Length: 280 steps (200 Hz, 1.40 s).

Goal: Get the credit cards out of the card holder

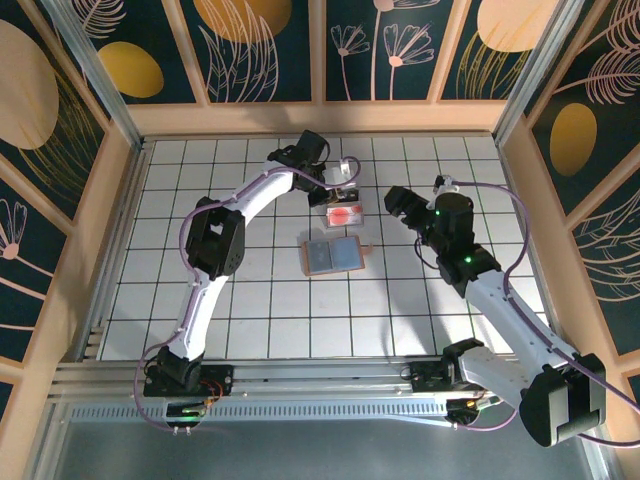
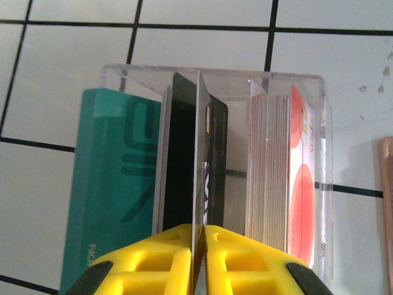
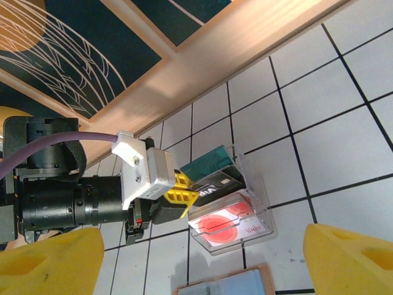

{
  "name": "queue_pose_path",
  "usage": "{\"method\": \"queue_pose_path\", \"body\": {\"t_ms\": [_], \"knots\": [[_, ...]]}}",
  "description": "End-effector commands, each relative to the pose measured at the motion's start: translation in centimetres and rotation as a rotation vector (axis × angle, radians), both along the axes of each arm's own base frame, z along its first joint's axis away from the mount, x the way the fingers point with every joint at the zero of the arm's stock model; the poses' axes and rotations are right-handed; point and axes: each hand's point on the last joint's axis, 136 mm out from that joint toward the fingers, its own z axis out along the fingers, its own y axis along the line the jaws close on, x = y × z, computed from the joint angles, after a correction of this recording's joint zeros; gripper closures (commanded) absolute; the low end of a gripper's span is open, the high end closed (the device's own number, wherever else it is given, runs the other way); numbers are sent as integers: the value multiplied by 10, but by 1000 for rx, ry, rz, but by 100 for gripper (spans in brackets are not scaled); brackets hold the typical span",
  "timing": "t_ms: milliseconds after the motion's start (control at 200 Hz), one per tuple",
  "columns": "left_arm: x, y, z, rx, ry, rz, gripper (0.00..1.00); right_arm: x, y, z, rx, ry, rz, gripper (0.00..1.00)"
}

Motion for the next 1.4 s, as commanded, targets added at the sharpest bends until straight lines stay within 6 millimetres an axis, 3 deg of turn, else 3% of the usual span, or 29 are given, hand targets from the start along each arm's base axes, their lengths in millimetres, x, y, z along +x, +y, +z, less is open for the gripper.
{"method": "queue_pose_path", "body": {"t_ms": [0,350,636,886,971,1016,1146,1261,1396], "knots": [[-3,3,-2,17,31,0,75,1,1,2,16,-11,-1,15],[-1,-1,26,-31,12,25,71,1,3,1,20,-11,10,16],[-22,1,90,-155,-27,47,70,3,2,-11,-9,32,4,26],[-53,23,152,-331,-173,137,68,4,11,-22,-45,68,19,30],[-63,34,167,-393,-209,202,44,3,18,-26,-81,80,28,31],[-71,42,186,-444,-241,241,32,3,21,-29,-107,86,29,31],[-83,66,202,-565,-273,393,2,1,40,-40,-190,120,57,31],[-83,98,209,-665,-303,611,1,-6,63,-55,-255,161,109,33],[-77,136,198,-721,-271,903,1,-15,90,-79,-315,223,180,36]]}}
